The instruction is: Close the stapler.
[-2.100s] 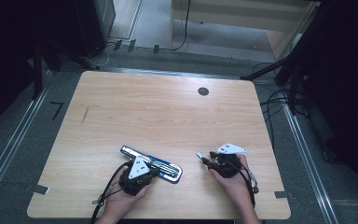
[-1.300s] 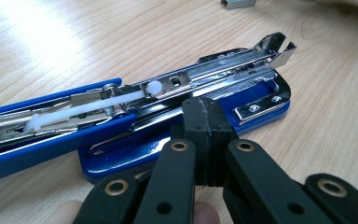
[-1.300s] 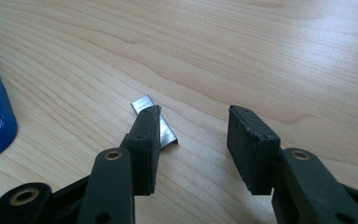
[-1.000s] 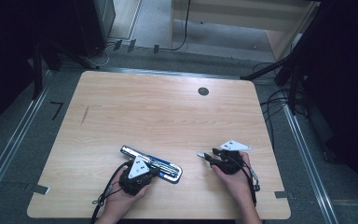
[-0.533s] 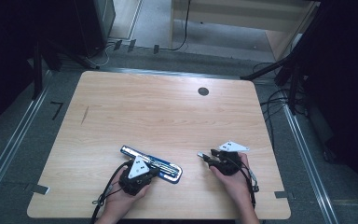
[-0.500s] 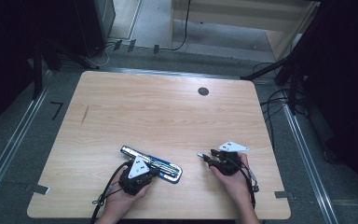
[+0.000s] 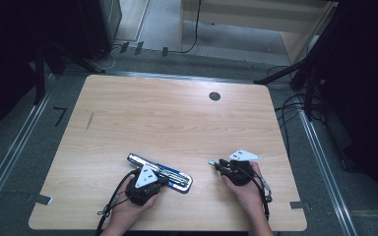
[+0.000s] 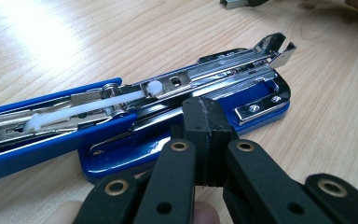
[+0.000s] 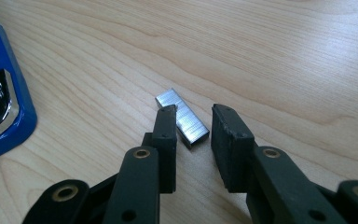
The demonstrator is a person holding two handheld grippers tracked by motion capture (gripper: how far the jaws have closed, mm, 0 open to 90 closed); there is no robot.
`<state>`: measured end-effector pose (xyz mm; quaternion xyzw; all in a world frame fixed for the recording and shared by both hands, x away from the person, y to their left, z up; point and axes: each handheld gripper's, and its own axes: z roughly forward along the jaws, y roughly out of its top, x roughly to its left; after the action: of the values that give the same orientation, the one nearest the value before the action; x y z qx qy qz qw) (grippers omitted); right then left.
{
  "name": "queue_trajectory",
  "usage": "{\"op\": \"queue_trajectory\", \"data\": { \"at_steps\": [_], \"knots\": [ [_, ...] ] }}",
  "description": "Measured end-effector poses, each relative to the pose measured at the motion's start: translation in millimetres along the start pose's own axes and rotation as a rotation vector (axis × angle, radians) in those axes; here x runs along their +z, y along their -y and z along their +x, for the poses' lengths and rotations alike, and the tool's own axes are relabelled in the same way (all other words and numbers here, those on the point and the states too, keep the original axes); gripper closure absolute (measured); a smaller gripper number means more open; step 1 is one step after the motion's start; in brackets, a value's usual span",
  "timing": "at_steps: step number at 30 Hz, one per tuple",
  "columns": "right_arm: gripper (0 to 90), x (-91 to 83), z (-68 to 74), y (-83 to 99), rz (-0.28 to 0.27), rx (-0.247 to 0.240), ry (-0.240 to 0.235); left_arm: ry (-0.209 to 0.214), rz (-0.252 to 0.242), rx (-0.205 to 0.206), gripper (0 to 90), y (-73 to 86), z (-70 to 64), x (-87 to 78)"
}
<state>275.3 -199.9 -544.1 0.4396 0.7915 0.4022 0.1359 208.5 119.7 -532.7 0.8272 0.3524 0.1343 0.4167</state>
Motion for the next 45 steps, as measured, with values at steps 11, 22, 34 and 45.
{"op": "queue_trajectory", "data": {
  "at_steps": [11, 22, 34, 45],
  "knots": [
    [61.6, 3.3, 1.3, -3.9, -0.012, -0.066, -0.031, 0.001, 0.000, 0.000, 90.0, 0.1, 0.0, -0.1],
    [67.4, 6.6, 3.0, -4.0, -0.002, -0.091, -0.056, 0.001, 0.001, -0.002, 90.0, 0.0, 0.0, -0.1],
    [68.4, 7.7, 6.3, -3.7, -0.008, -0.087, -0.056, 0.001, 0.000, -0.001, 90.0, 0.1, 0.0, -0.1],
    [79.5, 5.6, 6.2, -3.8, 0.000, -0.095, -0.068, 0.001, 0.000, -0.002, 90.0, 0.0, 0.0, -0.1]
  ]
}}
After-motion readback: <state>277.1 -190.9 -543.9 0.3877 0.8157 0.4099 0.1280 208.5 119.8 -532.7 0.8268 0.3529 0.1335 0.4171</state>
